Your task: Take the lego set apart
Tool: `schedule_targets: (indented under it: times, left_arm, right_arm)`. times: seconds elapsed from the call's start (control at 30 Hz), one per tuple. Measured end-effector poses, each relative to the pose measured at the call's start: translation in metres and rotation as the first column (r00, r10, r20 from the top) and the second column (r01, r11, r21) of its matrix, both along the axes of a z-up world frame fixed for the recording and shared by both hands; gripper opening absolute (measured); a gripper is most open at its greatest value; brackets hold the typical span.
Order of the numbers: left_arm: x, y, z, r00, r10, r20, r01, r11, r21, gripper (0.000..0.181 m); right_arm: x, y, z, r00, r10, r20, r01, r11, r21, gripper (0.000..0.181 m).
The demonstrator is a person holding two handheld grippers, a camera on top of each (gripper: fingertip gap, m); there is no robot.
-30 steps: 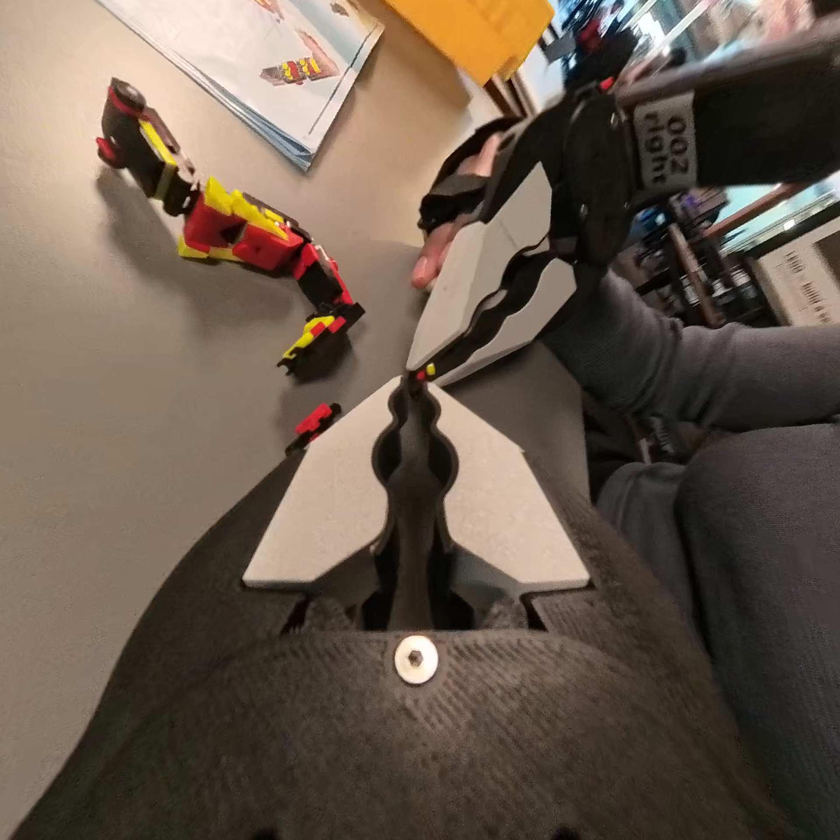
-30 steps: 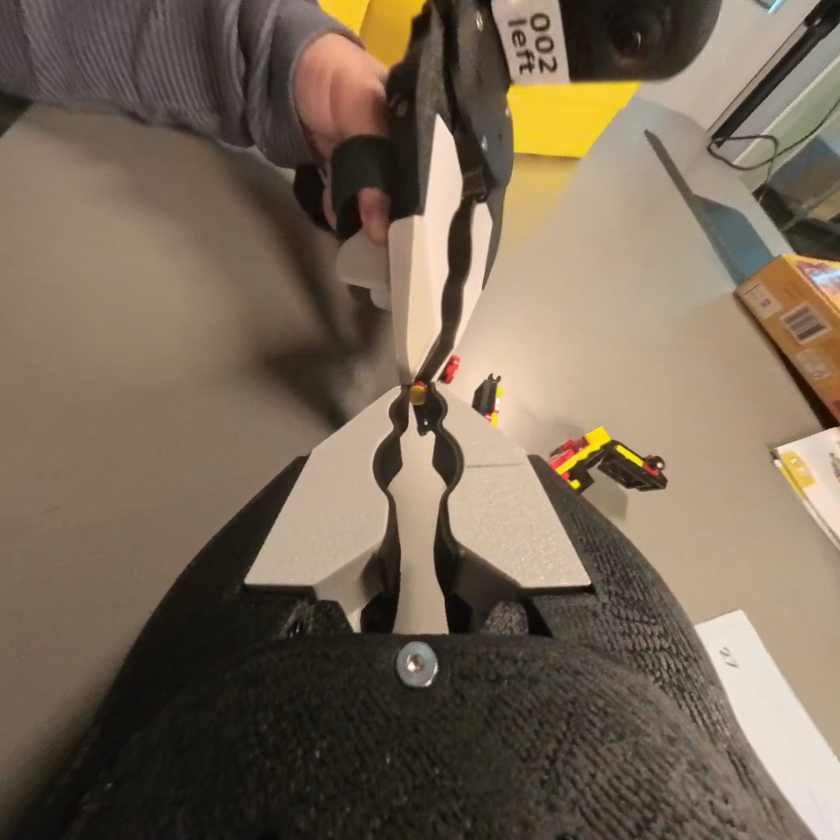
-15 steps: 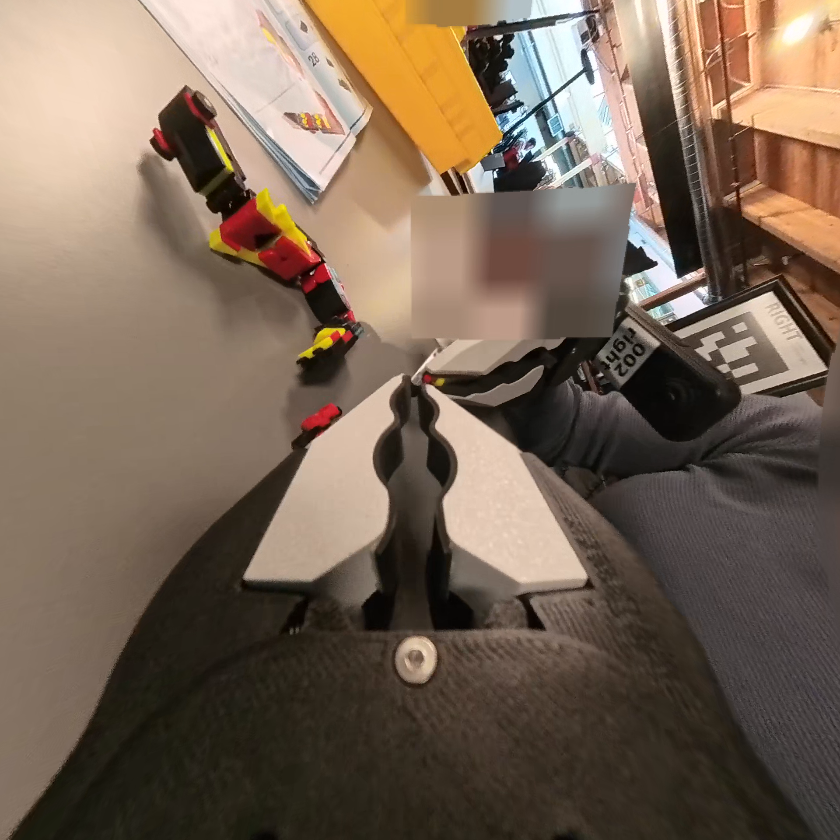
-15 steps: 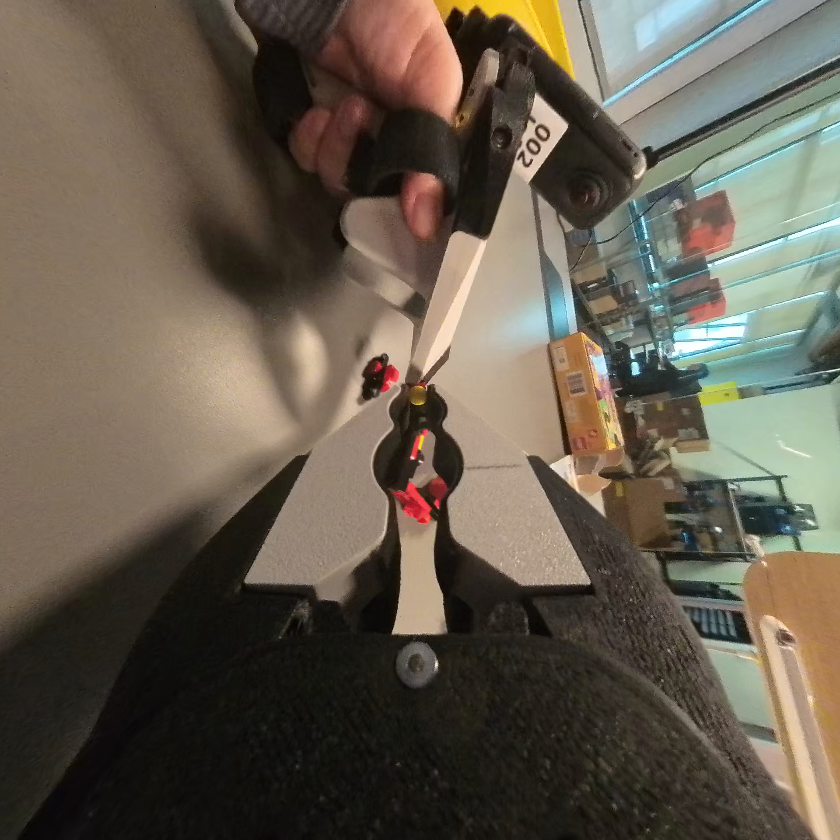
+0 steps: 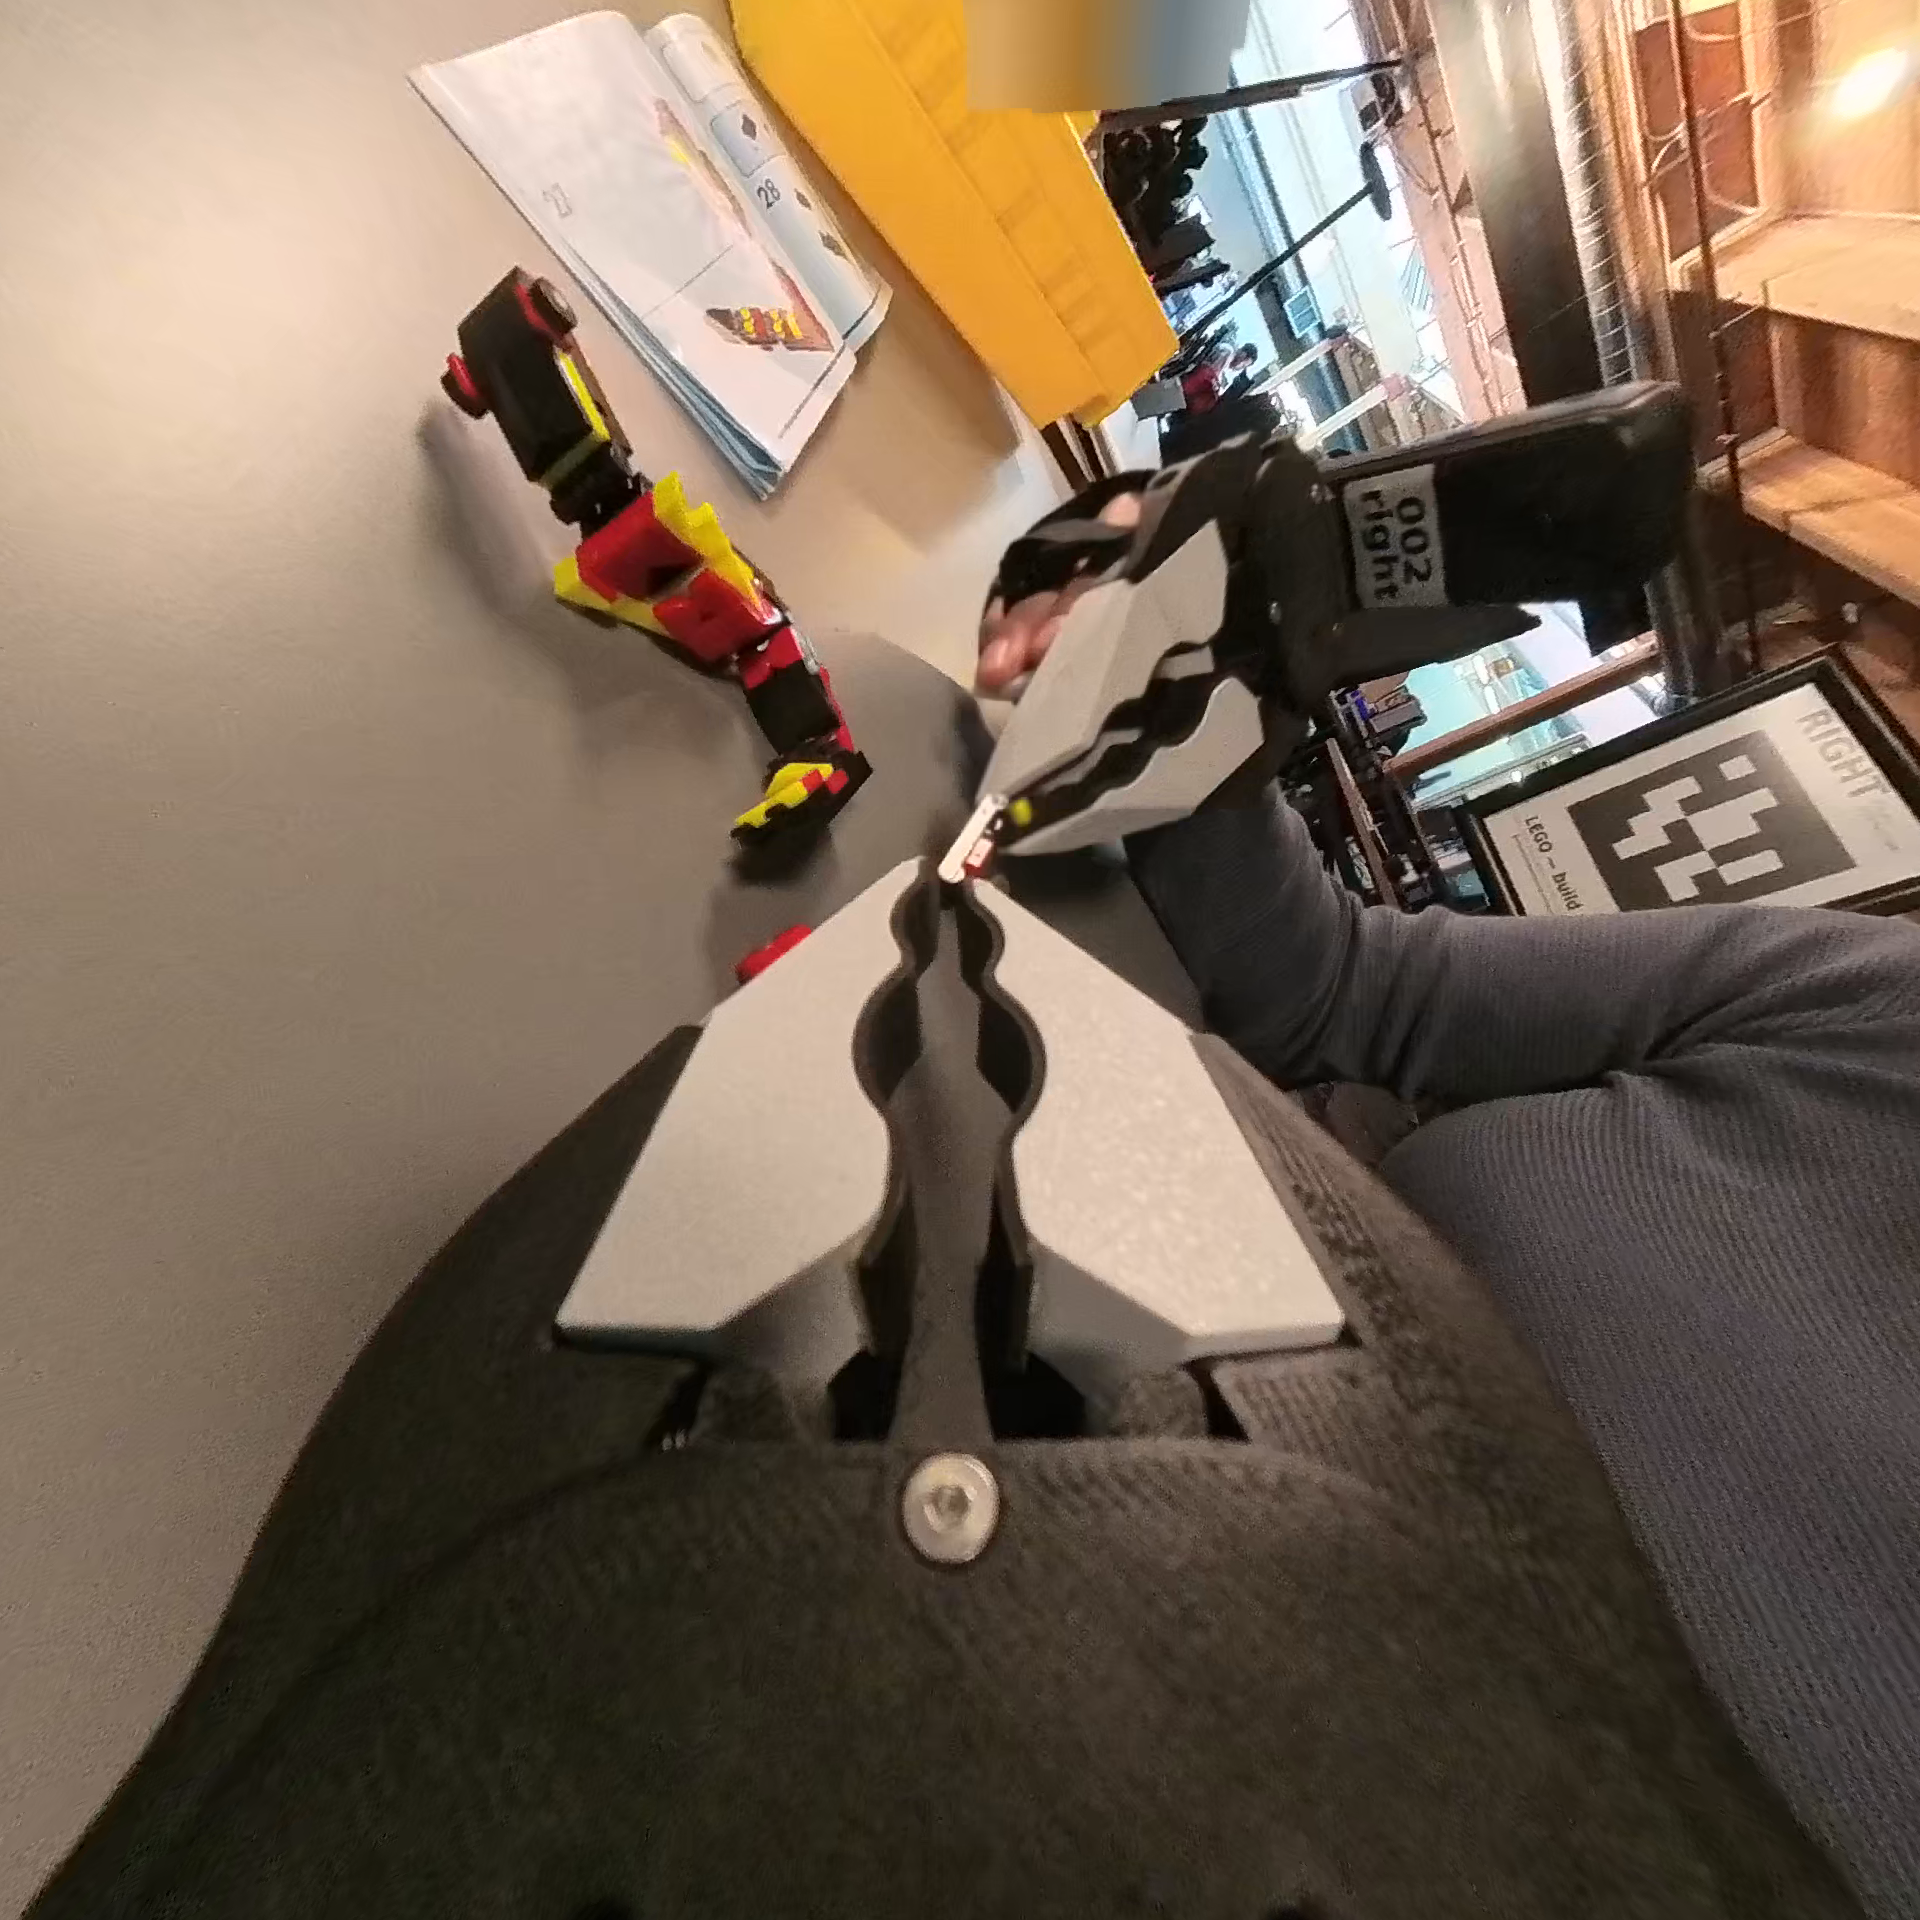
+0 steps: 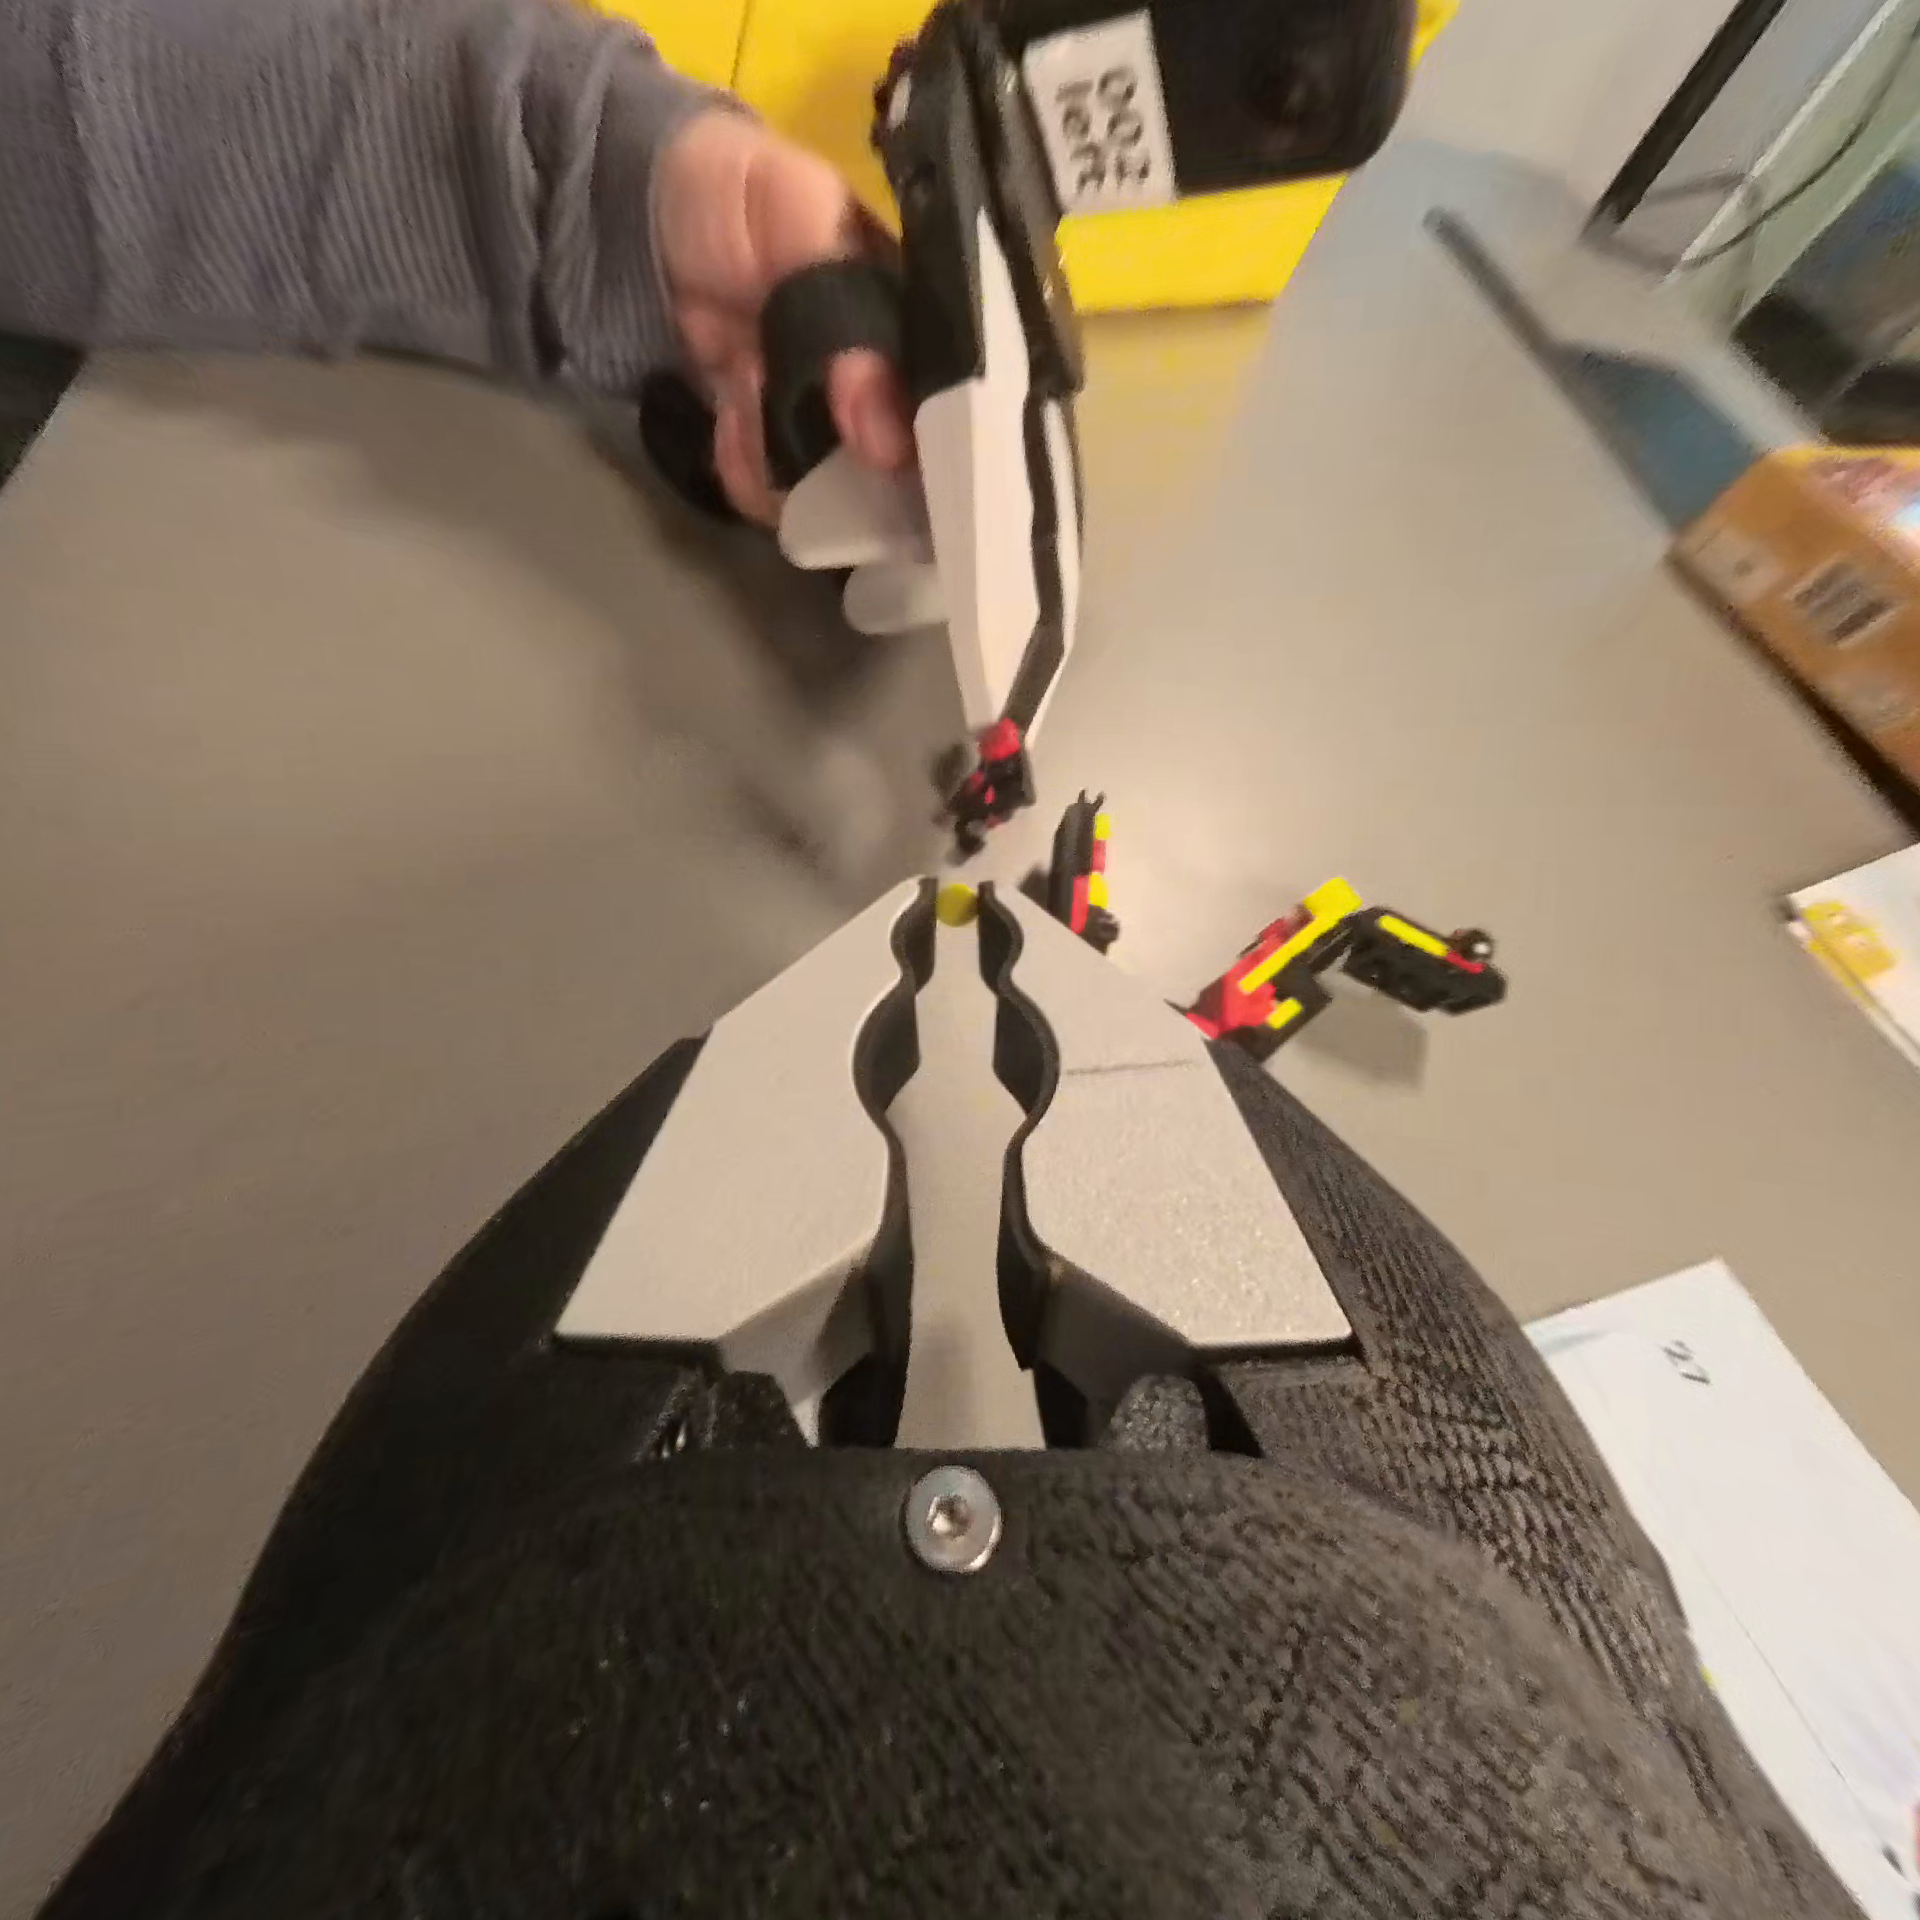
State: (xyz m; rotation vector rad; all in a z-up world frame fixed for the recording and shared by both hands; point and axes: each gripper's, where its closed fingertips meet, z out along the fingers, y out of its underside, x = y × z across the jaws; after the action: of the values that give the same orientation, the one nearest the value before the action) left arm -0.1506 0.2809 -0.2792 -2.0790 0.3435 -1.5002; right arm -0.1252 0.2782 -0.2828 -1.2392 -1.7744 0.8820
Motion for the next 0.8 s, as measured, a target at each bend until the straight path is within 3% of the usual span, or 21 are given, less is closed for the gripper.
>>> schedule_targets:
  times: [0.07, 0.17, 0.37, 0.67, 0.8]
  left_arm:
    - [0.000, 0.001, -0.002, 1.000, 0.006, -0.013, -0.006, 1.000, -0.009, 0.001]
    - [0.001, 0.002, -0.007, 0.999, 0.014, -0.042, -0.015, 1.000, -0.024, 0.001]
    - [0.000, 0.004, -0.011, 0.998, 0.030, -0.051, -0.033, 0.998, -0.053, 0.001]
    - [0.000, 0.003, -0.014, 0.997, 0.025, -0.070, -0.029, 0.998, -0.060, 0.002]
    - [0.000, 0.004, -0.014, 0.997, 0.026, -0.067, -0.030, 0.998, -0.058, 0.002]
  right_arm:
    - [-0.002, -0.002, -0.006, 0.999, 0.000, 0.035, -0.002, 0.999, 0.042, 0.010]
    - [-0.007, -0.003, -0.011, 0.997, -0.020, 0.075, 0.005, 0.981, 0.194, 0.034]
    - [-0.016, 0.009, -0.011, 0.993, -0.097, 0.071, 0.042, 0.835, 0.549, 0.023]
    - [-0.011, 0.011, -0.022, 0.978, -0.134, 0.161, 0.056, 0.907, 0.417, 0.053]
    - [-0.011, 0.011, -0.019, 0.979, -0.145, 0.145, 0.096, 0.949, 0.299, 0.080]
